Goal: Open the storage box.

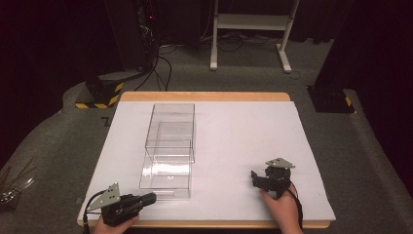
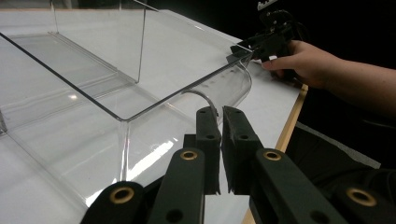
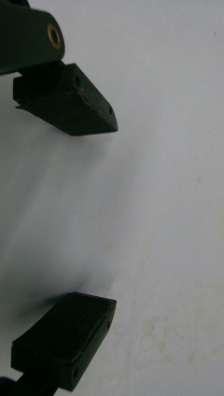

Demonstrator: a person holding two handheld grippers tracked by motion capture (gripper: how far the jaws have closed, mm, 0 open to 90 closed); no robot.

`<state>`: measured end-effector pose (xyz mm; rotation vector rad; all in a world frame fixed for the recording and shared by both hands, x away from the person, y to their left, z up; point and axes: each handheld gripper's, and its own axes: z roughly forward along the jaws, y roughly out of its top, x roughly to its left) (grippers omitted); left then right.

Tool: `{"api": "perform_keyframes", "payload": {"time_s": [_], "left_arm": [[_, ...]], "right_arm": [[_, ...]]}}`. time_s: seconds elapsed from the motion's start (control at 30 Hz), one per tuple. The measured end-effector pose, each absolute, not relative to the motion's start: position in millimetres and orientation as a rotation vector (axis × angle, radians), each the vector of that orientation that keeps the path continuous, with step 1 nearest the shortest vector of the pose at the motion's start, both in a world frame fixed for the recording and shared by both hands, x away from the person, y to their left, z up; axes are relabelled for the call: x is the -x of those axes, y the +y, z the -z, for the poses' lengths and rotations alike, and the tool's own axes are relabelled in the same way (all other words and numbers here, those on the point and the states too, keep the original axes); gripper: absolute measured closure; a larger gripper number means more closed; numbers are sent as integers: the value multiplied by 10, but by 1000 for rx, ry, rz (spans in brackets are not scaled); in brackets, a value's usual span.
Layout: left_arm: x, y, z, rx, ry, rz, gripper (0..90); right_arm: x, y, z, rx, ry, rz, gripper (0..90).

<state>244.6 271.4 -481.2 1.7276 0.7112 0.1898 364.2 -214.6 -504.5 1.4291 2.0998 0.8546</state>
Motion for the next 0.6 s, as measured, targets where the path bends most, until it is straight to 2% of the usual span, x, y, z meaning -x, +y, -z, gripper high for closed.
{"api": "perform_keyframes", "payload": {"time_s": [0.6], "left_arm": [[-2544, 2682, 4832, -1713, 726, -185, 842]], "right_arm": [[-3642, -2146, 5045, -1430, 2100, -855, 135]]}}
